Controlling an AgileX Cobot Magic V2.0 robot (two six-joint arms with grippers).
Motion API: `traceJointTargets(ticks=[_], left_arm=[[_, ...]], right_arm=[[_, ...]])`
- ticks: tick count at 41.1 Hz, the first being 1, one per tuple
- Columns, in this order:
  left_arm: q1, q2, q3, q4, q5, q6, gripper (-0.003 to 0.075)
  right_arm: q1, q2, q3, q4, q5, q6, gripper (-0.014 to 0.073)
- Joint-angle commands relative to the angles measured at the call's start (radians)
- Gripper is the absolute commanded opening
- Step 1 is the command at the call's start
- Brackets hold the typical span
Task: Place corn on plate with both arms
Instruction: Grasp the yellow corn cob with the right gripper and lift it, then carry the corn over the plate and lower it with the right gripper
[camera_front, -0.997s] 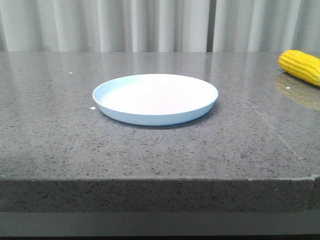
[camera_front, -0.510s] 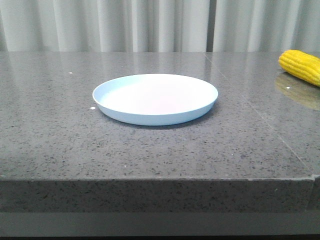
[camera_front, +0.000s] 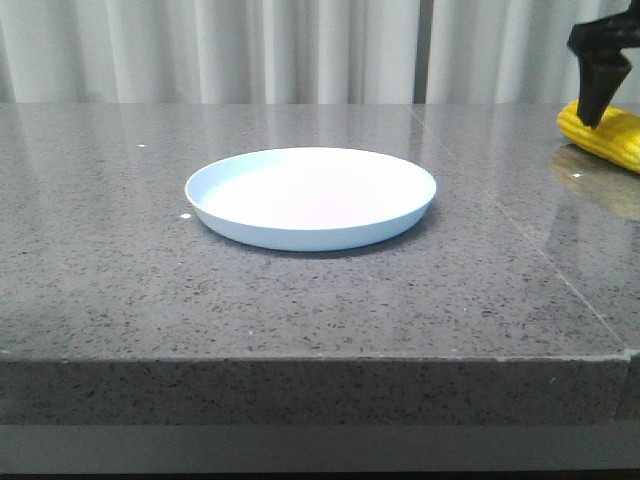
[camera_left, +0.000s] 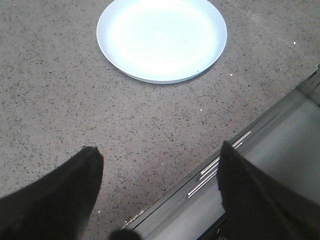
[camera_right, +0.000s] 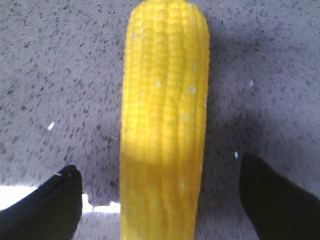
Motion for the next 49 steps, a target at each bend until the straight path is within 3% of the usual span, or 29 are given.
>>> traceJointTargets(ticks=[1,11,14,18,21,36,49], left_arm=[[-0.005,-0.001,-0.026,0.000,-0.067,-0.011,0.0480],[-0.005,-0.001,-0.026,0.000,-0.067,-0.011,0.0480],[-0.005,-0.001,-0.026,0.000,-0.067,-0.011,0.0480],[-0.005,-0.001,-0.026,0.000,-0.067,-0.011,0.0480],[-0.005,-0.001,-0.026,0.000,-0.067,-0.011,0.0480],[-0.005,-0.001,-0.026,0.000,-0.067,-0.011,0.0480],[-0.005,-0.001,-0.026,0.000,-0.067,-0.011,0.0480]], right_arm=[[-0.006,-0.011,-0.055,-0.019,-0.062,-0.010,0.0651],[-0.006,0.031,-0.055,-0.019,-0.117,-0.010,0.0631],[-0.006,0.031,-0.055,-0.019,-0.120,-0.010,0.0532],[-0.006,0.031,-0.055,-0.013,-0.117,-0.010,0.0330],[-0.006,0.027,-0.055,-0.006,-0.112,-0.010,0.0274],[0.048,-0.102,-0.054,0.079,-0.088,-0.010,0.0276],[0.278,-0.249,-0.054,0.090,-0.013,-0.009,0.0276]])
